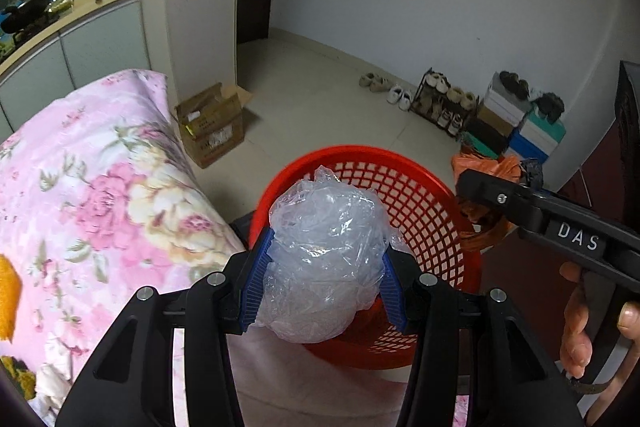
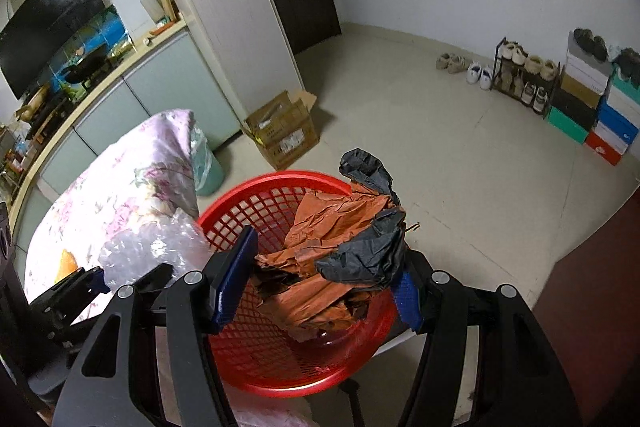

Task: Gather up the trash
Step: 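Open both tools to drop the bags into the red basket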

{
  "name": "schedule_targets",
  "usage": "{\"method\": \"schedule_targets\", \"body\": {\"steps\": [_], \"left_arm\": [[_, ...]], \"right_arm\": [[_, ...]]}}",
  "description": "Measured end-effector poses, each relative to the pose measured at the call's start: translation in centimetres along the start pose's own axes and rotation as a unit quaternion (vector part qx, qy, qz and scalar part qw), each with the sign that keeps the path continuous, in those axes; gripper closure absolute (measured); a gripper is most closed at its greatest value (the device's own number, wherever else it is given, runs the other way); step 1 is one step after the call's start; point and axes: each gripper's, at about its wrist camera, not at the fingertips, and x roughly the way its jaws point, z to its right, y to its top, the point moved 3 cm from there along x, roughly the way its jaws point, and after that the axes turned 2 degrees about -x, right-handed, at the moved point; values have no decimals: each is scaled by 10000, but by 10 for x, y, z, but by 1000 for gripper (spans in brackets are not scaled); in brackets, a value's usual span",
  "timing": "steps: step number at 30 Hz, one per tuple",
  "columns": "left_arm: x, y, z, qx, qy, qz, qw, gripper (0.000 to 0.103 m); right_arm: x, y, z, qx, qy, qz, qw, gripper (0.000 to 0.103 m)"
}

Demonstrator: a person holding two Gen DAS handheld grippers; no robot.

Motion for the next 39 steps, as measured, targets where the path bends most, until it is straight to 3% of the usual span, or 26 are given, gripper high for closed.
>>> {"method": "schedule_targets", "body": {"steps": [6, 8, 10, 17, 39], "left_arm": [[9, -3, 3, 48, -32, -113, 9999, 51], [11, -3, 3, 39, -42, -120, 9999, 43], [10, -3, 4, 2, -59, -117, 9999, 36], [-3, -1, 0, -24, -34, -8, 10000, 26], [-103, -2, -40, -386, 527, 848, 9943, 23]], "right_arm": [[10, -4, 10, 110, 21, -133, 9998, 39], [10, -5, 14, 269, 146, -198, 9993, 31], [9, -5, 15, 337, 194, -204, 9990, 30], [-4, -6, 12, 220, 134, -53, 9997, 30], [-54, -27, -31, -305, 170, 495, 9982, 30]]}}
